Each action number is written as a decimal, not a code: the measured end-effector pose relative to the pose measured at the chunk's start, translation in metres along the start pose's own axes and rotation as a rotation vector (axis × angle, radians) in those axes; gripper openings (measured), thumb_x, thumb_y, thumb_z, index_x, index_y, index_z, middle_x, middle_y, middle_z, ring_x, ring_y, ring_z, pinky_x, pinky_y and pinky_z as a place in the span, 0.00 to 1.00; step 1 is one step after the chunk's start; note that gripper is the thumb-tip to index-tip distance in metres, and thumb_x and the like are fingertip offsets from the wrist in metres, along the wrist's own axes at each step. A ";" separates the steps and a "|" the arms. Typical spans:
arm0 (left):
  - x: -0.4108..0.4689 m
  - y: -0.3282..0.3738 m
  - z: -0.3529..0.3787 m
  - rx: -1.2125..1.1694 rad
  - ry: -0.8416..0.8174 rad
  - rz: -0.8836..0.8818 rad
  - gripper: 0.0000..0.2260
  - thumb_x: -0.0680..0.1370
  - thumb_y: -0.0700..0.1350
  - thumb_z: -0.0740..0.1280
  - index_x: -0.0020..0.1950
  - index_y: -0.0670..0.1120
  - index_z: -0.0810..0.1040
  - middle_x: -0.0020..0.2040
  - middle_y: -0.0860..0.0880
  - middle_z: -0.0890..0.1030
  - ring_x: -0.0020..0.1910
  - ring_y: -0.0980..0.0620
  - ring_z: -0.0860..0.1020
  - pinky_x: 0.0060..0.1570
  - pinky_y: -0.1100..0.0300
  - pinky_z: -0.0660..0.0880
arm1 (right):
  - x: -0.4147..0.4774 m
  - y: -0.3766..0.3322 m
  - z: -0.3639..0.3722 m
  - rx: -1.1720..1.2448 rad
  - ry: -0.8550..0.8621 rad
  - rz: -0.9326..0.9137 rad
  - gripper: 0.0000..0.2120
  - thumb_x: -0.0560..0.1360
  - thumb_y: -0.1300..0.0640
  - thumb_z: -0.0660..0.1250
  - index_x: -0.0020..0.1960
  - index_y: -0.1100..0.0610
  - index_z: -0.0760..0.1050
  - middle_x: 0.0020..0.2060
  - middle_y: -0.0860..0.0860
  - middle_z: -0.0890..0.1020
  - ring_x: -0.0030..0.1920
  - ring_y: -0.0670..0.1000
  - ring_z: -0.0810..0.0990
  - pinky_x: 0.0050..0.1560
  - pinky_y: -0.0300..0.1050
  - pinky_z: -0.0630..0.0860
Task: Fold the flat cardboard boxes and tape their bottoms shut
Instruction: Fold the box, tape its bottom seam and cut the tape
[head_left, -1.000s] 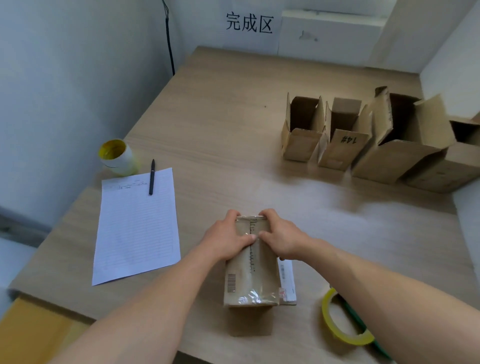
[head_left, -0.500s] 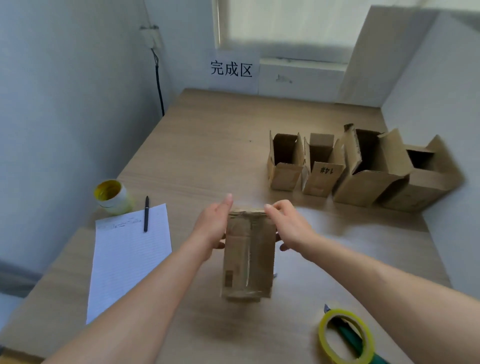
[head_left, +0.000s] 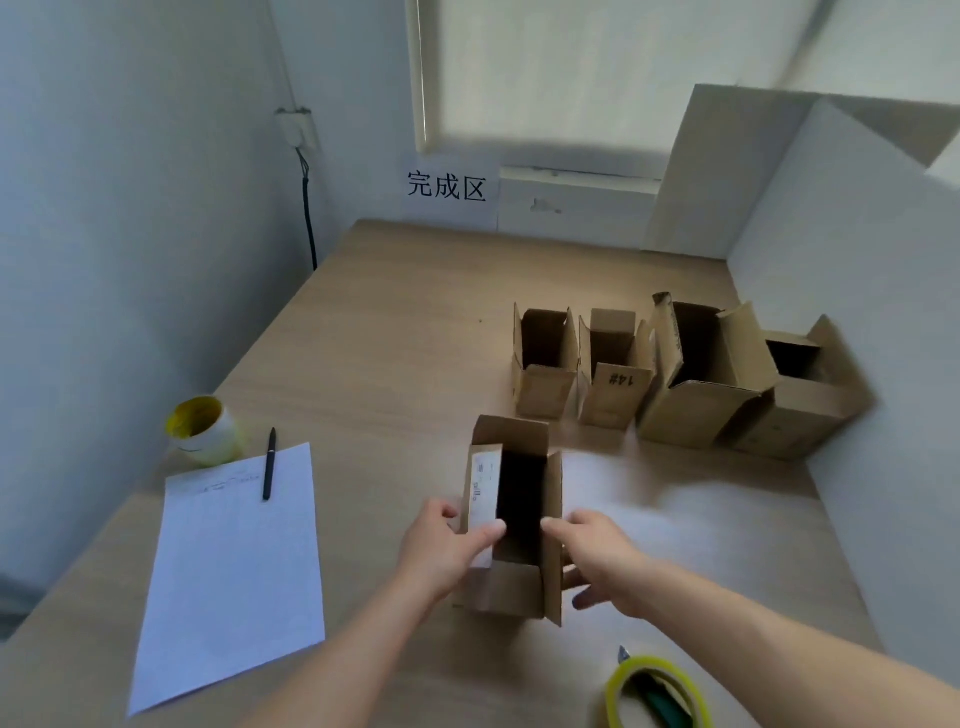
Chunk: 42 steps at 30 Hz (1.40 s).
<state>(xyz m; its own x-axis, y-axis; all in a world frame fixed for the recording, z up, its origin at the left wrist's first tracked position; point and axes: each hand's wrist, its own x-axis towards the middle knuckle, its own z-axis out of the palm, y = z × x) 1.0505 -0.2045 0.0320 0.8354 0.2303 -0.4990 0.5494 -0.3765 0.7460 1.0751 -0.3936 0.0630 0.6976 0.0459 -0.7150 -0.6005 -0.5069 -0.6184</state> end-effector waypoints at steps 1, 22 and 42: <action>-0.002 -0.008 0.009 0.116 0.012 0.004 0.33 0.65 0.64 0.77 0.62 0.50 0.69 0.56 0.51 0.74 0.53 0.50 0.77 0.49 0.55 0.78 | 0.003 0.008 0.002 -0.041 0.012 -0.013 0.13 0.81 0.49 0.60 0.57 0.57 0.73 0.48 0.57 0.82 0.41 0.57 0.84 0.40 0.51 0.80; 0.072 0.010 -0.060 -0.184 0.179 -0.161 0.21 0.84 0.42 0.53 0.79 0.47 0.60 0.75 0.47 0.66 0.47 0.46 0.75 0.47 0.47 0.83 | 0.053 -0.077 0.025 -0.201 -0.060 -0.077 0.27 0.81 0.57 0.62 0.77 0.51 0.57 0.53 0.57 0.78 0.41 0.53 0.86 0.37 0.45 0.82; 0.227 0.101 -0.064 -0.169 -0.010 0.025 0.21 0.84 0.41 0.54 0.78 0.45 0.62 0.75 0.44 0.66 0.56 0.43 0.74 0.56 0.47 0.80 | 0.135 -0.150 -0.005 0.097 0.091 -0.123 0.34 0.80 0.63 0.64 0.81 0.52 0.53 0.52 0.53 0.76 0.58 0.56 0.80 0.57 0.55 0.80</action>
<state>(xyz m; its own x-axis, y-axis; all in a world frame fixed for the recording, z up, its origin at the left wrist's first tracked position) 1.2968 -0.1334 0.0225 0.8491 0.2133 -0.4832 0.5240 -0.2253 0.8214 1.2615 -0.3159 0.0611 0.7982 0.0219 -0.6019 -0.5401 -0.4162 -0.7314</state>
